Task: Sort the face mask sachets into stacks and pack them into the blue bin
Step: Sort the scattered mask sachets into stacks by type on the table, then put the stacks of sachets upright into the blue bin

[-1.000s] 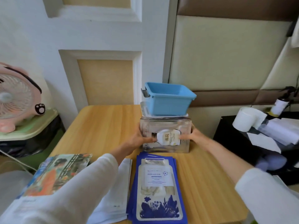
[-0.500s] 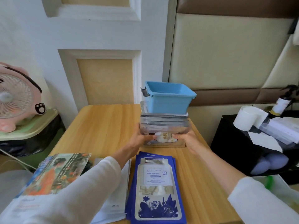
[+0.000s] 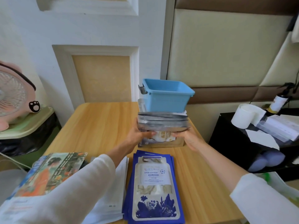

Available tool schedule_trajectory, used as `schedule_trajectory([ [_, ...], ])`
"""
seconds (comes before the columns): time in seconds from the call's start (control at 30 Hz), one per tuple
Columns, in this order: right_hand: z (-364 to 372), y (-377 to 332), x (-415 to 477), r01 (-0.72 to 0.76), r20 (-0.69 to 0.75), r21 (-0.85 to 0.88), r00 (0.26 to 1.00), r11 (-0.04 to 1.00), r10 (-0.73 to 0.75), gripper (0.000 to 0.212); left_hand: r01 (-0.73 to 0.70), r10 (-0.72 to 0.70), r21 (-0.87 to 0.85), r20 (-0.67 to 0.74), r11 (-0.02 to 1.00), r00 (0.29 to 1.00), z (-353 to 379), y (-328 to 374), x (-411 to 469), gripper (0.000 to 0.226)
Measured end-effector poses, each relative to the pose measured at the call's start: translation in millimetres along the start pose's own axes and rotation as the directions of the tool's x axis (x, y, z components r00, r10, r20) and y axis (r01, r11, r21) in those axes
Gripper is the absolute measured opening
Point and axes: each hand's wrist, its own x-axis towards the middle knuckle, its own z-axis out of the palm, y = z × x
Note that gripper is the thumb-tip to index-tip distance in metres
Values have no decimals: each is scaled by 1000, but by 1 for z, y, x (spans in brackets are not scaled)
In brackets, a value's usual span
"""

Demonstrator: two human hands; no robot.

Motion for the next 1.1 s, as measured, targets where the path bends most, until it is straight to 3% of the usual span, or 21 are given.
schedule_trajectory([
  [0.17, -8, -21, -2, 19, 68, -123, 998, 992, -10, 77, 38, -38, 128, -2, 991, 999, -4, -7, -3, 73],
  [0.23, -9, -48, -3, 172, 99, -261, 984, 950, -151, 83, 43, -41, 172, -12, 984, 999, -6, -4, -1, 73],
  [0.27, -6, -63, -3, 278, 170, -459, 960, 844, -224, 84, 51, -50, 195, -11, 980, 999, -6, -2, -1, 70],
  [0.3, -2, -74, -2, 374, 269, -687, 927, 623, -260, 87, 54, -53, 210, -6, 976, 999, -5, 1, -2, 64],
  [0.33, 4, -83, -1, 429, 364, -842, 899, 326, -242, 94, 56, -58, 231, 4, 971, 998, -4, 5, -4, 55],
  [0.37, 11, -89, 2, 448, 431, -891, 885, 68, -176, 104, 51, -57, 243, 20, 969, 998, -3, 9, -6, 45],
  [0.4, 19, -91, 5, 454, 462, -886, 883, -90, -88, 114, 49, -60, 251, 35, 967, 998, -3, 12, -8, 35],
  [0.43, 27, -91, 9, 460, 466, -874, 885, -160, 1, 121, 43, -57, 249, 47, 968, 997, -2, 17, -10, 28],
  [0.53, 44, -93, 15, 460, 436, -872, 886, -170, 161, 114, 34, -53, 209, 90, 977, 995, -3, 24, -14, 28],
  [0.63, 48, -100, 13, 432, 408, -893, 896, -128, 174, 92, 43, -61, 195, 87, 980, 994, -3, 26, -14, 37],
  [0.77, 47, -96, 6, 387, 380, -922, 914, -21, 143, 98, 0, -57, 312, 175, 950, 983, -9, 33, -6, 45],
  [0.83, 46, -92, 3, 385, 383, -923, 919, -8, 88, 88, -6, -202, 576, 296, 818, 934, -23, 49, 11, 44],
  [0.9, 45, -89, 2, 396, 396, -918, 918, -16, 30, 69, -66, -353, 848, 289, 526, 890, -39, 75, 37, 42],
  [0.93, 45, -88, 1, 399, 399, -917, 917, -17, 6, 62, -99, -292, 909, 232, 406, 928, -44, 91, 51, 40],
  [1.0, 45, -86, -1, 395, 395, -919, 919, -7, -14, 55, -112, 52, 934, 101, 339, 994, -46, 118, 80, 38],
  [1.07, 45, -86, -2, 382, 382, -924, 924, 2, -20, 46, -196, 294, 923, 95, 333, 951, -34, 132, 103, 51],
  [1.1, 46, -86, -2, 371, 371, -928, 928, -1, -14, 41, -234, 302, 928, 143, 291, 942, -26, 133, 113, 63],
])
